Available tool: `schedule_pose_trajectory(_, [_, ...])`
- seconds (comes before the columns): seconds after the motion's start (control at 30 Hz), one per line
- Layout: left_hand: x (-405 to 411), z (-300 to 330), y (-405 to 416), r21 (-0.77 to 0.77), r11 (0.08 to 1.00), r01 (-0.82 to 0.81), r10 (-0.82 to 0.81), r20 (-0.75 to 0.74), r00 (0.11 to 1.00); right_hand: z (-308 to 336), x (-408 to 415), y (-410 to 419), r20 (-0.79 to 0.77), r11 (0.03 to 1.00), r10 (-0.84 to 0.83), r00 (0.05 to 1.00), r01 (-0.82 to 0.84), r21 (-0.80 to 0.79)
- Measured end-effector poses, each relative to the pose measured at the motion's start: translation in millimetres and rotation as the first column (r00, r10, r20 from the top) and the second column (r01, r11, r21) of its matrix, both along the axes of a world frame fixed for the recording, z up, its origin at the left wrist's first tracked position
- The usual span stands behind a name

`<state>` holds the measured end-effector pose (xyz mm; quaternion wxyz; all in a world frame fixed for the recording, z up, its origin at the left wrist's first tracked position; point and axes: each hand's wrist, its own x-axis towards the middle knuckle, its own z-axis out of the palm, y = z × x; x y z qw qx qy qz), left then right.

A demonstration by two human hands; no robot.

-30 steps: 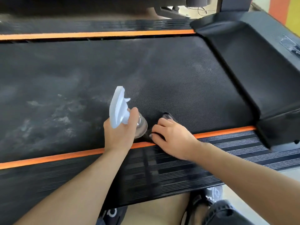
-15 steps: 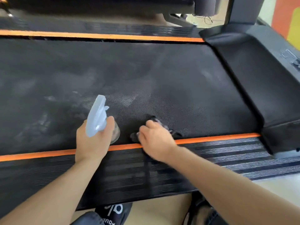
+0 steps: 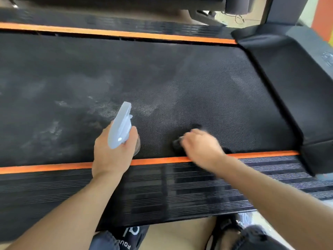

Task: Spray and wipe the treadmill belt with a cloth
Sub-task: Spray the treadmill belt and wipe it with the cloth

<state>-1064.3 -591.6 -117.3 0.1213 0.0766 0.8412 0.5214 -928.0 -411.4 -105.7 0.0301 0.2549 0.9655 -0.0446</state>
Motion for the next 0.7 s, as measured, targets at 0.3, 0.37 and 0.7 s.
schedule_pose_trajectory(0.3, [1.0, 1.7, 0.1, -0.013, 1.0, -0.018, 0.018, 0.016, 1.0, -8.9, 35.9, 33.4, -0.074, 0.989, 0.145, 0.987, -0.144, 0.023])
schedule_pose_trajectory(0.37, [-0.6, 0.2, -0.7, -0.012, 1.0, -0.007, 0.007, 0.013, 1.0, -9.3, 60.0, 65.0, -0.028, 0.995, -0.09, 0.996, 0.088, -0.05])
schedule_pose_trajectory(0.7, [-0.5, 3.2, 0.9, -0.015, 1.0, 0.02, -0.02, -0.038, 0.999, -22.4, -43.8, -39.6, -0.248, 0.933, 0.252, 0.935, -0.303, -0.194])
